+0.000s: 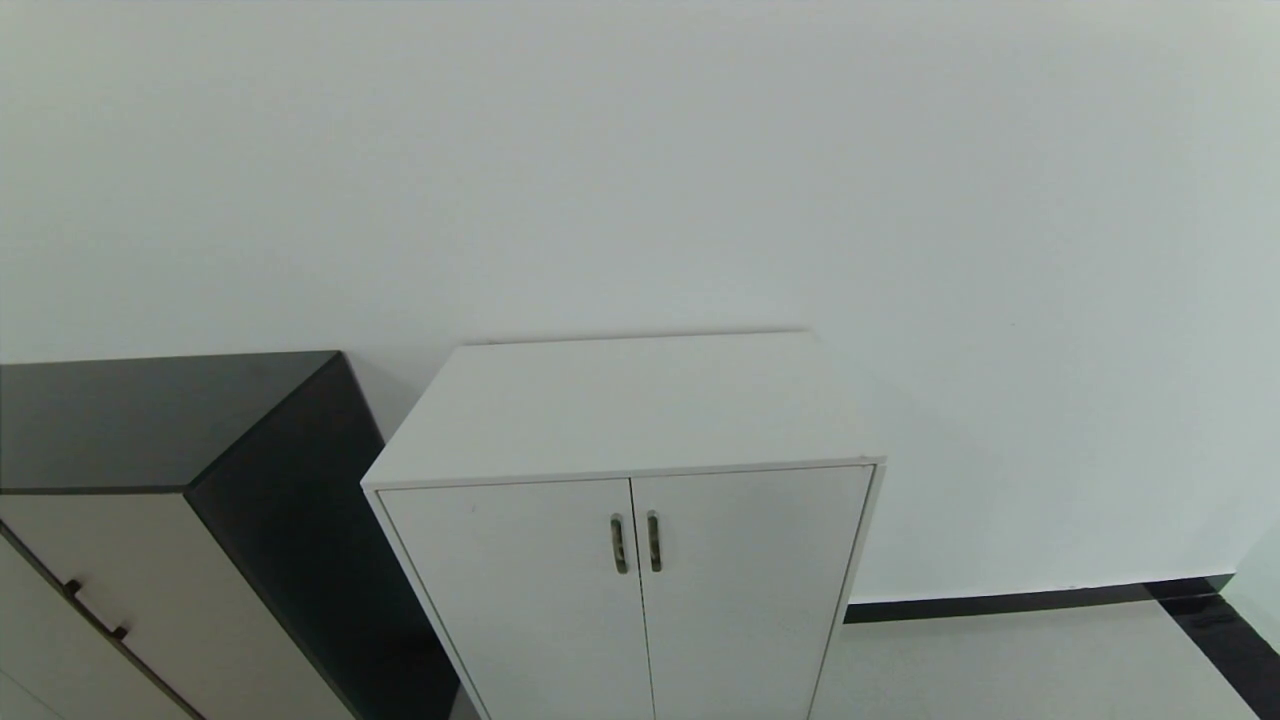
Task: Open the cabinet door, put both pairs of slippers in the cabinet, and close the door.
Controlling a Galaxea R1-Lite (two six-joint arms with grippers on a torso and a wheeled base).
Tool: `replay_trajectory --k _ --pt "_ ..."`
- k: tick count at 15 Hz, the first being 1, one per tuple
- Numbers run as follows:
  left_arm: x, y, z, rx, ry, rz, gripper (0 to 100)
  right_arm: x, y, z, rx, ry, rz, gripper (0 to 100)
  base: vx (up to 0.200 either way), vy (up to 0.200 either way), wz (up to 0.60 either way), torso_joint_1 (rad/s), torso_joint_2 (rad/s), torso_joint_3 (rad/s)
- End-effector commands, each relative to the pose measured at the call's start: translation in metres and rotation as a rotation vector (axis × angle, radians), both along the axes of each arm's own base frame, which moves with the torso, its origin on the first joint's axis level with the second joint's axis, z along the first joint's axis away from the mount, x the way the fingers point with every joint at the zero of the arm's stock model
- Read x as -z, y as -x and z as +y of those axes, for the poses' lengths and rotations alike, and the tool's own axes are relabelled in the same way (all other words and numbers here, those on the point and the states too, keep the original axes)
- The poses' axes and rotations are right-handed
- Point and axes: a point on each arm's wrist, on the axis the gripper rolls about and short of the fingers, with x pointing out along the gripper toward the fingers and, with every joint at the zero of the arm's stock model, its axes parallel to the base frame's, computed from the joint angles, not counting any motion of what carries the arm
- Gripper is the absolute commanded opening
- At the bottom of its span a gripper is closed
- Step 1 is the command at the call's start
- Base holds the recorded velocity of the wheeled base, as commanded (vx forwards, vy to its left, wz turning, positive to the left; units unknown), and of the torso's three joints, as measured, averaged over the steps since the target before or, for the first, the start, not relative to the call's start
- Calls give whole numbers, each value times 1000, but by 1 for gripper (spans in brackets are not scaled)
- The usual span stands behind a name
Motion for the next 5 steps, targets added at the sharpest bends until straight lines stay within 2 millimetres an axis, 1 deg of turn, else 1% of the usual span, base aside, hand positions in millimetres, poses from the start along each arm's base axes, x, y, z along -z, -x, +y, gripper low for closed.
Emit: replay_trajectory --k 1,5 --pt "0 0 0 -1 0 1 0 0 0 0 -2 1 3 0 0 0 0 0 0 0" --pt "0 0 0 0 0 1 0 0 0 0 -2 1 3 0 0 0 0 0 0 0"
